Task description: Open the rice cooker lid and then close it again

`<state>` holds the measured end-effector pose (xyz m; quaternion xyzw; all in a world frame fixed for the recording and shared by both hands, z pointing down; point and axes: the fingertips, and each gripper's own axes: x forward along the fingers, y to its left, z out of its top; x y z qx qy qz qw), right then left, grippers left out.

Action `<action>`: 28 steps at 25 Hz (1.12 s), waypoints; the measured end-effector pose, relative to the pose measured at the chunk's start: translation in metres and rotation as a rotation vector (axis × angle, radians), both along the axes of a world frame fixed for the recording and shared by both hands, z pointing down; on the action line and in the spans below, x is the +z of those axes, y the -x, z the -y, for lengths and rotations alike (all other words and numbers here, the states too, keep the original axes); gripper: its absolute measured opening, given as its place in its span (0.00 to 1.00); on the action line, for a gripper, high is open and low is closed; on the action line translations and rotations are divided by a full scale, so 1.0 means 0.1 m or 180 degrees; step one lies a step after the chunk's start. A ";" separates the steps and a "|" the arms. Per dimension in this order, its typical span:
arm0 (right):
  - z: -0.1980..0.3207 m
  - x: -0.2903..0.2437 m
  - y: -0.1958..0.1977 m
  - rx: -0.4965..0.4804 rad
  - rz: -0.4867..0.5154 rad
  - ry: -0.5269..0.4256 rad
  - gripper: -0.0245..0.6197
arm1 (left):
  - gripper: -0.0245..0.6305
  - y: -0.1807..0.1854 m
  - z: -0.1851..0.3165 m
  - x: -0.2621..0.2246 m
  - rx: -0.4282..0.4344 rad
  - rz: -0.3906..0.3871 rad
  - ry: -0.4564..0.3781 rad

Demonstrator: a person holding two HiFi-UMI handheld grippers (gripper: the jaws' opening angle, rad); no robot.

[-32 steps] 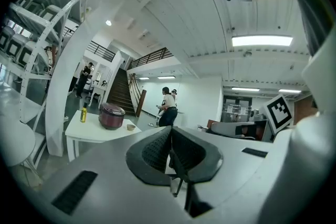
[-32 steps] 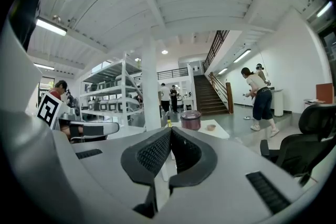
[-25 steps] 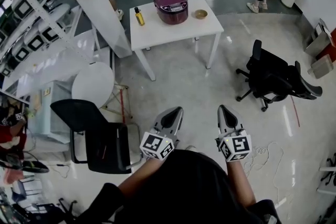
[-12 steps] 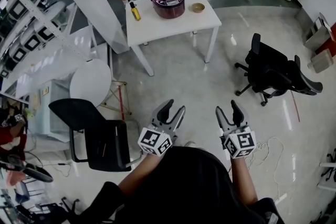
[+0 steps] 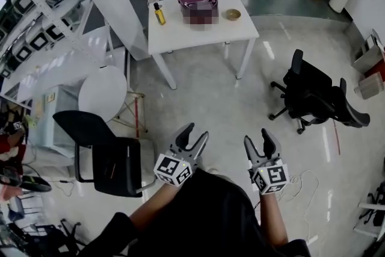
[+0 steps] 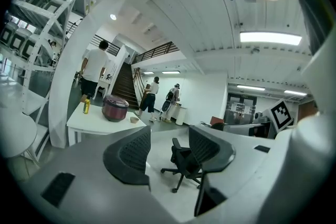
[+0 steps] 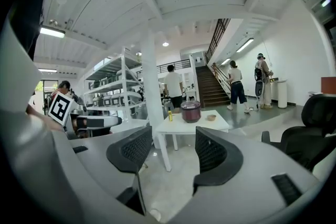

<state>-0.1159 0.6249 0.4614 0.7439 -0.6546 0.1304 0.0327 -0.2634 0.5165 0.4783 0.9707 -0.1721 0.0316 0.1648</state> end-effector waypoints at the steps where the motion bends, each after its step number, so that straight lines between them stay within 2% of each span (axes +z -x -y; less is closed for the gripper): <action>1: 0.01 0.02 0.00 -0.0001 0.0017 -0.0008 0.40 | 0.36 -0.01 0.01 0.02 0.0014 0.0017 0.0006; 8: 0.23 0.18 -0.12 0.0044 0.0170 -0.0016 0.40 | 0.36 -0.27 0.24 0.14 0.0119 0.0014 0.0064; 12: 0.44 0.21 -0.42 0.0172 0.0073 0.0078 0.40 | 0.36 -0.60 0.51 0.20 0.0222 -0.0017 0.0093; 17: 0.92 0.18 -0.91 0.0309 0.0029 0.0143 0.40 | 0.36 -1.08 1.07 0.12 0.0318 -0.0097 0.0028; 22: 1.66 0.09 -1.37 0.0391 0.0039 0.0117 0.40 | 0.36 -1.47 1.80 0.07 0.0346 -0.0122 0.0050; 28: 2.48 0.04 -1.75 0.0361 0.0150 0.0159 0.40 | 0.36 -1.76 2.69 -0.07 0.0270 -0.0139 -0.0012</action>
